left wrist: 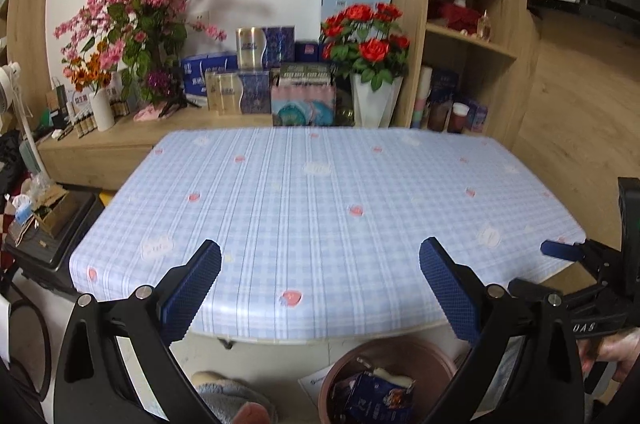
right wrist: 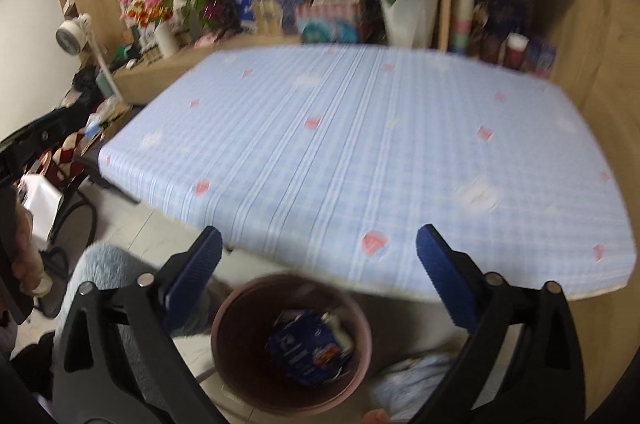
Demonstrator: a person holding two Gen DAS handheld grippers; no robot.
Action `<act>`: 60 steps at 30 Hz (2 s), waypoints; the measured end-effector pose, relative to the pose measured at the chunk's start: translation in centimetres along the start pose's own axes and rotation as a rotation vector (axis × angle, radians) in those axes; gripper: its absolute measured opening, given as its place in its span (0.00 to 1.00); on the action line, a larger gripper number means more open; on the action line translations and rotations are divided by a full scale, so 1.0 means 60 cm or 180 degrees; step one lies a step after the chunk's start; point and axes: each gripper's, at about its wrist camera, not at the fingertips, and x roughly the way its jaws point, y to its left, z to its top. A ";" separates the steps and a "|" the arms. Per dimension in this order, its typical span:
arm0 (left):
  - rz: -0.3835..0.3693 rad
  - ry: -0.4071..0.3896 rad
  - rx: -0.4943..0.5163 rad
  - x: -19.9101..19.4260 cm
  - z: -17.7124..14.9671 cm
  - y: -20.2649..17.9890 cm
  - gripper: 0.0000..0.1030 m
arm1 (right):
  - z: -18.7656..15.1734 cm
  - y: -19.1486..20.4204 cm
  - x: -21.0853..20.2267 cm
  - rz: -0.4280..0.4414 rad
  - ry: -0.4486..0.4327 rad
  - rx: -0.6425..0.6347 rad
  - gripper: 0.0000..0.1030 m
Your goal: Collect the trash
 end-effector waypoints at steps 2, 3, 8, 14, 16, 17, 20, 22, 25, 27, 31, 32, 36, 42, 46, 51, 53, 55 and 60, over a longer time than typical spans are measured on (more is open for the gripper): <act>-0.0023 -0.0066 0.0030 -0.009 0.020 -0.008 0.94 | 0.024 -0.008 -0.020 -0.0088 -0.0123 0.0003 0.94; -0.0031 -0.0120 0.0049 -0.016 0.035 -0.012 0.94 | 0.035 -0.011 -0.029 -0.0130 -0.0179 -0.0001 0.94; -0.0082 -0.0302 0.0045 -0.043 0.082 -0.023 0.94 | 0.082 -0.024 -0.082 -0.0320 -0.0494 -0.0030 0.94; -0.0139 -0.0430 0.0021 -0.064 0.122 -0.032 0.94 | 0.117 -0.031 -0.126 -0.0412 -0.0703 -0.0081 0.95; -0.0088 -0.0448 0.0020 -0.069 0.128 -0.037 0.94 | 0.124 -0.033 -0.138 -0.0438 -0.0764 -0.0079 0.95; -0.0026 -0.0469 0.0028 -0.072 0.131 -0.041 0.94 | 0.126 -0.034 -0.142 -0.0445 -0.0781 -0.0078 0.95; -0.0024 -0.0492 0.0077 -0.075 0.134 -0.048 0.94 | 0.128 -0.036 -0.154 -0.0469 -0.0831 -0.0078 0.95; -0.0028 -0.0508 0.0081 -0.076 0.133 -0.050 0.94 | 0.128 -0.038 -0.158 -0.0478 -0.0852 -0.0075 0.95; -0.0056 -0.0496 0.0082 -0.075 0.132 -0.054 0.94 | 0.127 -0.040 -0.160 -0.0487 -0.0857 -0.0065 0.95; -0.0065 -0.0484 0.0096 -0.073 0.132 -0.054 0.94 | 0.126 -0.039 -0.162 -0.0494 -0.0857 -0.0064 0.95; -0.0062 -0.0480 0.0118 -0.073 0.130 -0.054 0.94 | 0.126 -0.040 -0.162 -0.0491 -0.0856 -0.0062 0.95; -0.0065 -0.0479 0.0117 -0.073 0.130 -0.053 0.94 | 0.126 -0.040 -0.162 -0.0491 -0.0856 -0.0064 0.95; -0.0057 -0.0481 0.0135 -0.073 0.130 -0.054 0.94 | 0.124 -0.040 -0.163 -0.0500 -0.0857 -0.0072 0.95; -0.0010 -0.0510 0.0236 -0.075 0.123 -0.058 0.94 | 0.125 -0.039 -0.163 -0.0511 -0.0852 -0.0081 0.95; -0.0004 -0.0503 0.0265 -0.074 0.121 -0.060 0.94 | 0.126 -0.037 -0.162 -0.0533 -0.0847 -0.0106 0.95; -0.0011 -0.0488 0.0275 -0.074 0.119 -0.060 0.94 | 0.128 -0.035 -0.162 -0.0554 -0.0845 -0.0139 0.95; -0.0016 -0.0479 0.0272 -0.073 0.118 -0.060 0.94 | 0.129 -0.034 -0.162 -0.0562 -0.0845 -0.0152 0.95; -0.0018 -0.0473 0.0274 -0.073 0.119 -0.059 0.94 | 0.129 -0.033 -0.162 -0.0570 -0.0856 -0.0169 0.95; -0.0013 -0.0474 0.0275 -0.073 0.118 -0.058 0.94 | 0.129 -0.032 -0.163 -0.0583 -0.0863 -0.0173 0.95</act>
